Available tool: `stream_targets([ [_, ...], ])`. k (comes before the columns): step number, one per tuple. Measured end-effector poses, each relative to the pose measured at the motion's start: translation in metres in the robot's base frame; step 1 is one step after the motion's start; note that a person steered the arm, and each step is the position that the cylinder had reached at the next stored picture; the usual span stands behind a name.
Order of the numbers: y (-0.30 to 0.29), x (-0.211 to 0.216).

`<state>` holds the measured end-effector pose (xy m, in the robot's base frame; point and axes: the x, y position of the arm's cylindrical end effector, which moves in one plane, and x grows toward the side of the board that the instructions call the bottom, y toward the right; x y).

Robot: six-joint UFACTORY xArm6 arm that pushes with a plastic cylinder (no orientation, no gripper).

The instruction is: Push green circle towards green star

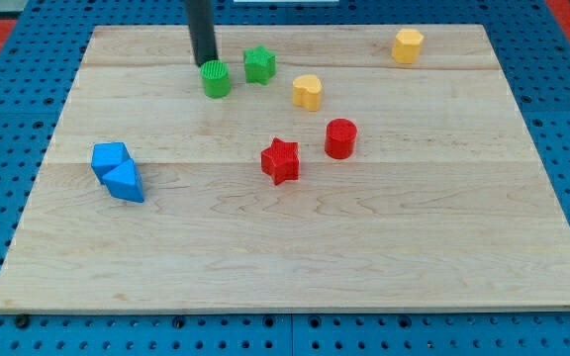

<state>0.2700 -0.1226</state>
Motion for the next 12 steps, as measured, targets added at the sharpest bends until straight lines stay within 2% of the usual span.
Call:
stream_targets([
  [1, -0.022, 0.016],
  [2, 0.013, 0.034],
  [5, 0.072, 0.022],
  [6, 0.062, 0.012],
  [8, 0.143, -0.024],
  [9, 0.199, -0.024],
  [10, 0.162, -0.018],
  [11, 0.06, 0.001],
  [12, 0.04, 0.048],
])
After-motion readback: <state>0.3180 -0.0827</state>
